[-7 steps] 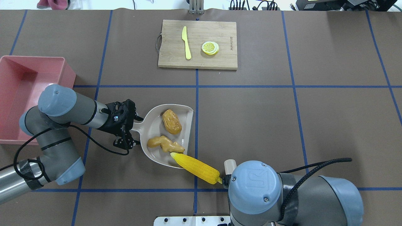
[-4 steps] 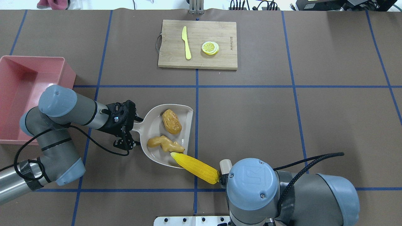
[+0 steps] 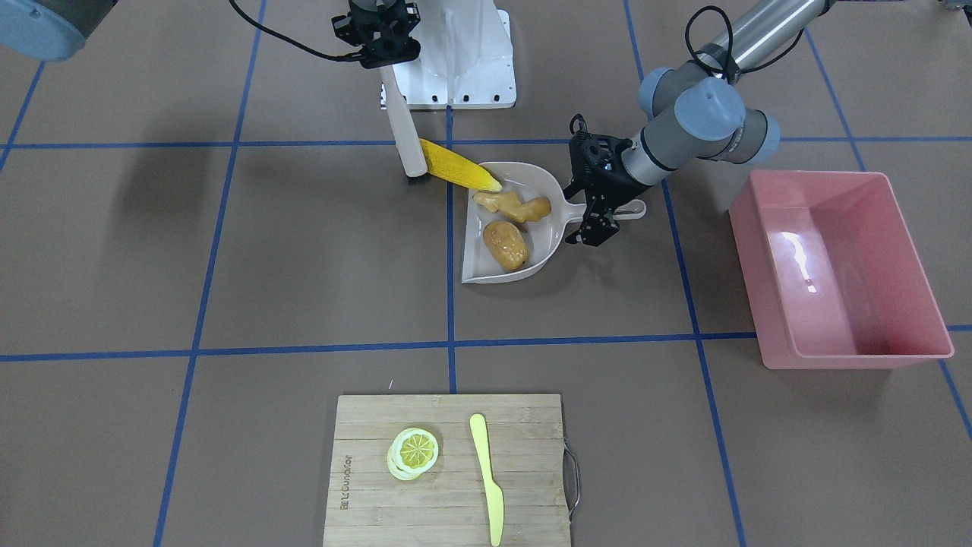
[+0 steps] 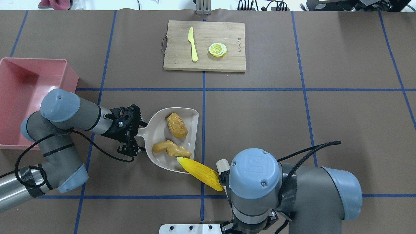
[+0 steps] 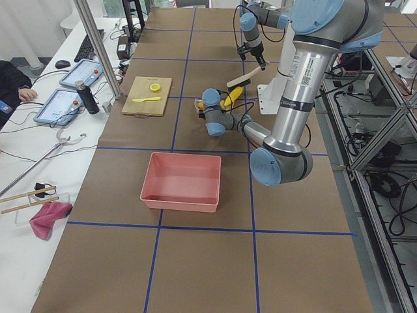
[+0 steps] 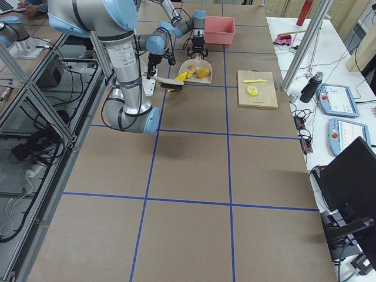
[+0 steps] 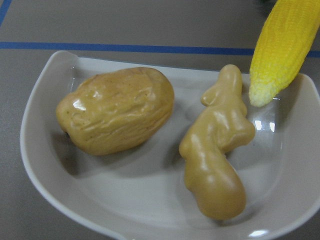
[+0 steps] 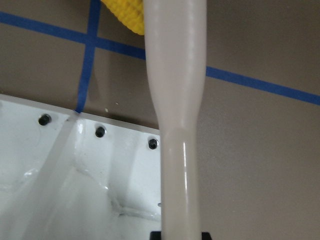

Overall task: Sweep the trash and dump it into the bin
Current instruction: 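Sweep the corn cob into the dustpan with the right gripper's brush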

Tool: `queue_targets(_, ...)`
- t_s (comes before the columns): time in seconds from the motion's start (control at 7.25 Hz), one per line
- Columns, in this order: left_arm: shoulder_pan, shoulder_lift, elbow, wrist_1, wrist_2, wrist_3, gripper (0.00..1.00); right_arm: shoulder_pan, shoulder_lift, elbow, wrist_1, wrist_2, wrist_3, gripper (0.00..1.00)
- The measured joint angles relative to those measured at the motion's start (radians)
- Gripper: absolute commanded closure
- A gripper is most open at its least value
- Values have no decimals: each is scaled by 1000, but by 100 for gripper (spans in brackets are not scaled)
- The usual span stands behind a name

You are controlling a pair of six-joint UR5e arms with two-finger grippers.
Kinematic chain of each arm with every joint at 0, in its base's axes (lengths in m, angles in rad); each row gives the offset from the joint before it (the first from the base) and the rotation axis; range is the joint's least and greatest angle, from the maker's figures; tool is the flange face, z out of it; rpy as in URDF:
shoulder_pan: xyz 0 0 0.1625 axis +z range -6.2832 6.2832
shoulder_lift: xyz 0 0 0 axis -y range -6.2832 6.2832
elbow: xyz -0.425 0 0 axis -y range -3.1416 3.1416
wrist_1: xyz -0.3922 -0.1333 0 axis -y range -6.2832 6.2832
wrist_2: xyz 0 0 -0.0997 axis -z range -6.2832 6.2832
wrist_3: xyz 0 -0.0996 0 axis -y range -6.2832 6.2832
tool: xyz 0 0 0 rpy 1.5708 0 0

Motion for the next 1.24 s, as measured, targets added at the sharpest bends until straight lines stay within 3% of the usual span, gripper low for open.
queue_targets(0.83, 0, 1, -2, 1, 1, 1, 7, 68, 185, -221, 8, 44, -37, 100)
queue_targets(1.24, 0, 1, -1, 2, 1, 1, 7, 93, 241, -284, 10, 67, -45, 100)
